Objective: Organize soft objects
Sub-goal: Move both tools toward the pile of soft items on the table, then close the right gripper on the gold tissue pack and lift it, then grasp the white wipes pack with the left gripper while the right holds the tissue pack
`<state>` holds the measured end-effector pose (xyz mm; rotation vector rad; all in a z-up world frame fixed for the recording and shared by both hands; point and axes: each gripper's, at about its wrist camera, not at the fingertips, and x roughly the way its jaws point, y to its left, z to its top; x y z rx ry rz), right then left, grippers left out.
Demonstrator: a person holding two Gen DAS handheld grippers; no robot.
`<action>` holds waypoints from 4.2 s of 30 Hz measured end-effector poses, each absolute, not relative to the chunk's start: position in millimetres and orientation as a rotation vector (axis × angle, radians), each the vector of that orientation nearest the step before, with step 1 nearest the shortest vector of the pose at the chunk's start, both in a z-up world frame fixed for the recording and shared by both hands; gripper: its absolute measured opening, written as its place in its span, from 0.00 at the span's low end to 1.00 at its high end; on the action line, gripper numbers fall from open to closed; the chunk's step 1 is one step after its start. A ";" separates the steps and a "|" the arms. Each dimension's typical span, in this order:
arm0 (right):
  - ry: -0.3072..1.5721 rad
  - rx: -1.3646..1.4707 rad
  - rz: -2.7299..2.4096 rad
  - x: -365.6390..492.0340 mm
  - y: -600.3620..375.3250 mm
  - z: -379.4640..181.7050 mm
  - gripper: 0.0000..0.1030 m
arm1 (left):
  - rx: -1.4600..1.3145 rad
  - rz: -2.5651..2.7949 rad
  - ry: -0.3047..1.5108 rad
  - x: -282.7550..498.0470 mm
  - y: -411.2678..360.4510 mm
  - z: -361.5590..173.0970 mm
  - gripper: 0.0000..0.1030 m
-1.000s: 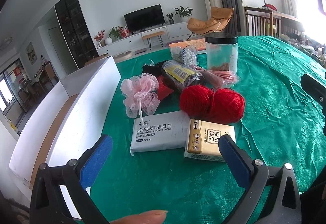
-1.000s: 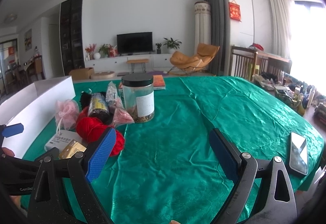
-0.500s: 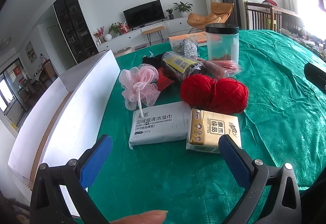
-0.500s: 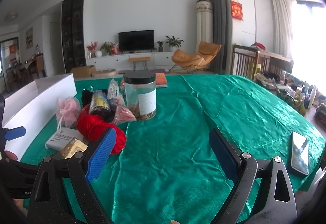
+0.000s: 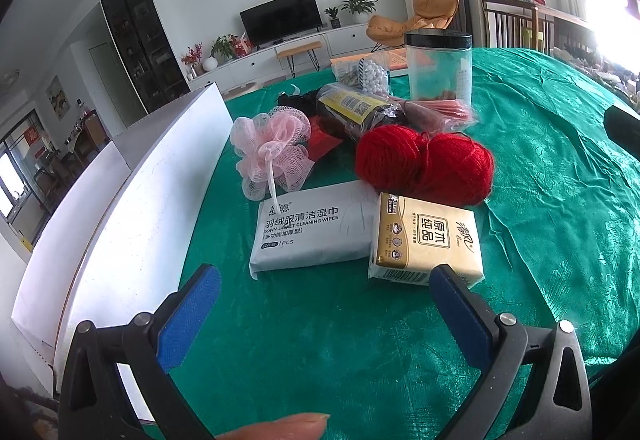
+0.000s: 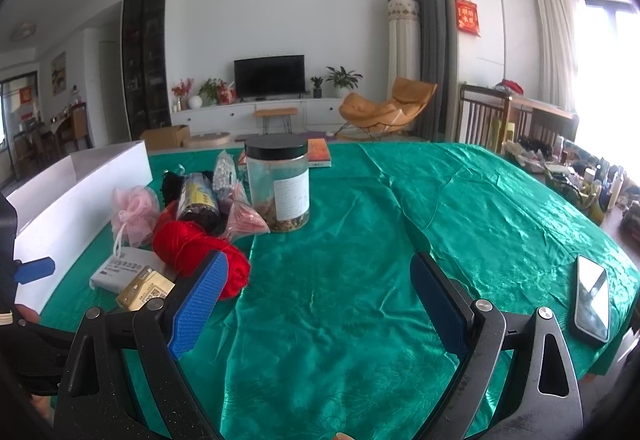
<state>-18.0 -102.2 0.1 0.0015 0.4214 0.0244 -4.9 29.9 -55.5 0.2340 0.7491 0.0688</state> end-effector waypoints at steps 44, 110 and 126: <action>0.587 0.217 0.018 3.8 -139.2 -22.2 0.91 | -0.002 0.020 0.978 16.3 78.5 -101.3 1.00; 0.880 0.267 0.272 36.7 -158.1 -58.1 0.82 | 0.596 -0.545 1.015 118.5 4.9 -84.2 1.00; 0.899 0.291 0.233 39.5 -168.9 -66.1 0.84 | 0.670 -0.686 1.065 107.8 25.5 -72.7 1.00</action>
